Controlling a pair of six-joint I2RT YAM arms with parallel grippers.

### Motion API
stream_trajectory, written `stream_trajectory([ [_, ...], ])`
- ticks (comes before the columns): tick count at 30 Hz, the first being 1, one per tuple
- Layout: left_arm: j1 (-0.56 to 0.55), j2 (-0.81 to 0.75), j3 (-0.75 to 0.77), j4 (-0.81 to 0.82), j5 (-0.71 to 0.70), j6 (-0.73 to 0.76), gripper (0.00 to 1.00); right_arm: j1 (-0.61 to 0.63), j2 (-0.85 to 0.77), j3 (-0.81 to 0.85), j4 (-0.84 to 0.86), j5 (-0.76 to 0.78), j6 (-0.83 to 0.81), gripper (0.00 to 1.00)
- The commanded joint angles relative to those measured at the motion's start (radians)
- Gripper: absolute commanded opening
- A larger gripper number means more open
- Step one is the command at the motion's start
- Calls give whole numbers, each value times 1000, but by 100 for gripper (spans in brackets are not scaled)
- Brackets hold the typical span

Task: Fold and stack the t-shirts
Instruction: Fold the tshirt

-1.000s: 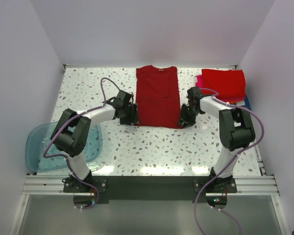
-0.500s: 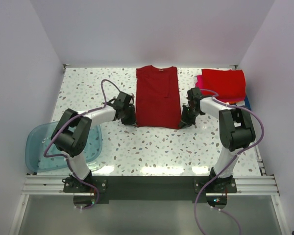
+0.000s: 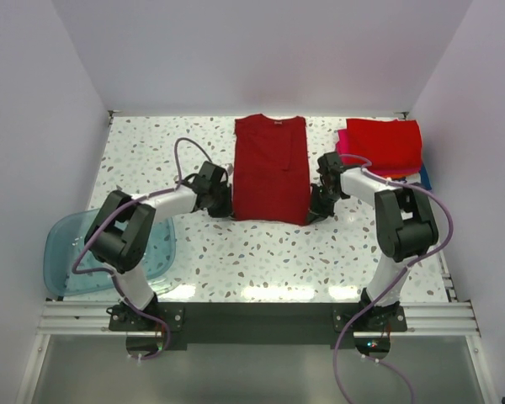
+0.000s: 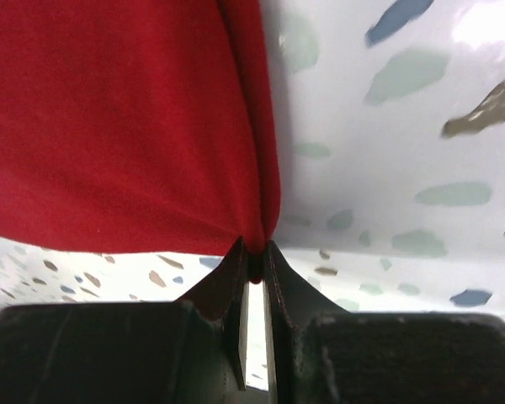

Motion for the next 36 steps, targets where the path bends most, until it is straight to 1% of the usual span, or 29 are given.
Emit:
stream_trajectory([
  [1, -16, -73, -44, -2, 28, 113, 0, 39, -69, -14, -102, 31, -42, 0],
  [7, -47, -215, -121, -52, 48, 159, 0, 99, -181, -46, -210, 65, -54, 0],
  [15, -81, -410, -164, -190, 78, 152, 0, 218, -329, -63, -366, 51, 9, 0],
  [22, -125, -556, -122, -328, 103, 92, 0, 289, -433, -11, -522, 52, 73, 0],
  [26, -127, -626, -72, -378, 88, 46, 0, 290, -494, 82, -602, 103, 110, 0],
  [28, -127, -633, -32, -394, 74, 29, 0, 290, -507, 127, -636, 138, 122, 0],
  [29, -127, -625, -15, -401, 68, 25, 0, 292, -507, 174, -644, 144, 126, 0],
  [32, -127, -587, 65, -425, 32, 6, 0, 289, -499, 236, -630, 195, 139, 0],
  [36, -124, -518, 112, -396, 0, -15, 0, 270, -459, 245, -580, 221, 141, 0],
])
